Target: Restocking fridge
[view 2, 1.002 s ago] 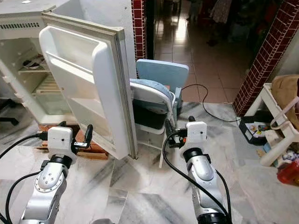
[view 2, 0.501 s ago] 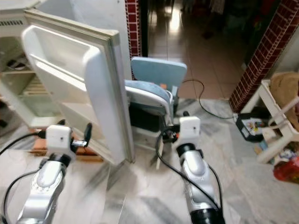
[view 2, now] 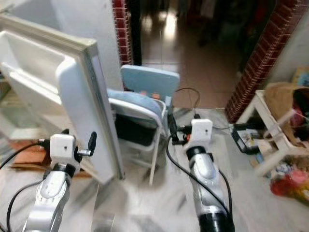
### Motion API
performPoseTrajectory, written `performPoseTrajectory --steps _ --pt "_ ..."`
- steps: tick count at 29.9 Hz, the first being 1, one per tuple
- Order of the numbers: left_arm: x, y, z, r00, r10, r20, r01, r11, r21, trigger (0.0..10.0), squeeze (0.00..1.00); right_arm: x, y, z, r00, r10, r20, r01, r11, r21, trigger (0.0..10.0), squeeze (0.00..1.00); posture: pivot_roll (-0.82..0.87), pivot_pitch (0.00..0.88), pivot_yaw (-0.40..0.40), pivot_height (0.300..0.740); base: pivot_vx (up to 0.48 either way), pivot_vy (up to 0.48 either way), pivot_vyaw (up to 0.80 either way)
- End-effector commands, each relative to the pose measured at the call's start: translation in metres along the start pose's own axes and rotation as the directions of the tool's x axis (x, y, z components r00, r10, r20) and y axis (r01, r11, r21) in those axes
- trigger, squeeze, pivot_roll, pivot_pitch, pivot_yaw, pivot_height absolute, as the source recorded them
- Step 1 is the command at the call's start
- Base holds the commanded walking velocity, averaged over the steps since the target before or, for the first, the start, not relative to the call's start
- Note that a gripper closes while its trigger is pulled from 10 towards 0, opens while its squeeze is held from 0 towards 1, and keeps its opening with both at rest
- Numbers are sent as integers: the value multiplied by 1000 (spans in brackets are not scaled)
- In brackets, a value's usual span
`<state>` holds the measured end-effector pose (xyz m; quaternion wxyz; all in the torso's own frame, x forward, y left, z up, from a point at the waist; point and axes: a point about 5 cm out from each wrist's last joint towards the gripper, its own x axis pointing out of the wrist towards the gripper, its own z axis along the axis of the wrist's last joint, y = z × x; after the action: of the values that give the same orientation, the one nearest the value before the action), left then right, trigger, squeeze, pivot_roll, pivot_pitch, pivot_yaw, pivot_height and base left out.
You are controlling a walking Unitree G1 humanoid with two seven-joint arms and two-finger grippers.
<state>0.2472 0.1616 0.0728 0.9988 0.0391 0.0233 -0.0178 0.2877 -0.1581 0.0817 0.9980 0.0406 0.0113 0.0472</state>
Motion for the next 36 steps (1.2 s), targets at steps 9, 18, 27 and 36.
performPoseTrajectory --steps 9,18,27,36 --pt "10 -4 -2 1000 -28 -9 28 999 25 10000 0 6 9 -2 1000 22 7 -22 1000 18 10000 0 65 0 -19 740 0 0 553" --pt "5 11 2 1000 -9 18 8 999 38 10000 0 -3 2 3 999 34 30 -34 999 -15 10000 0 51 0 -1 740 0 0 553" --pt "-8 9 -4 1000 -1 4 1 1000 25 10000 0 -27 -7 -8 999 33 -9 -33 999 -40 10000 0 41 0 1 740 0 0 552" --pt "-8 6 -4 1000 -20 -2 20 1000 14 10000 0 -23 -5 -3 999 39 -4 -40 999 -33 10000 0 41 0 0 740 0 0 176"
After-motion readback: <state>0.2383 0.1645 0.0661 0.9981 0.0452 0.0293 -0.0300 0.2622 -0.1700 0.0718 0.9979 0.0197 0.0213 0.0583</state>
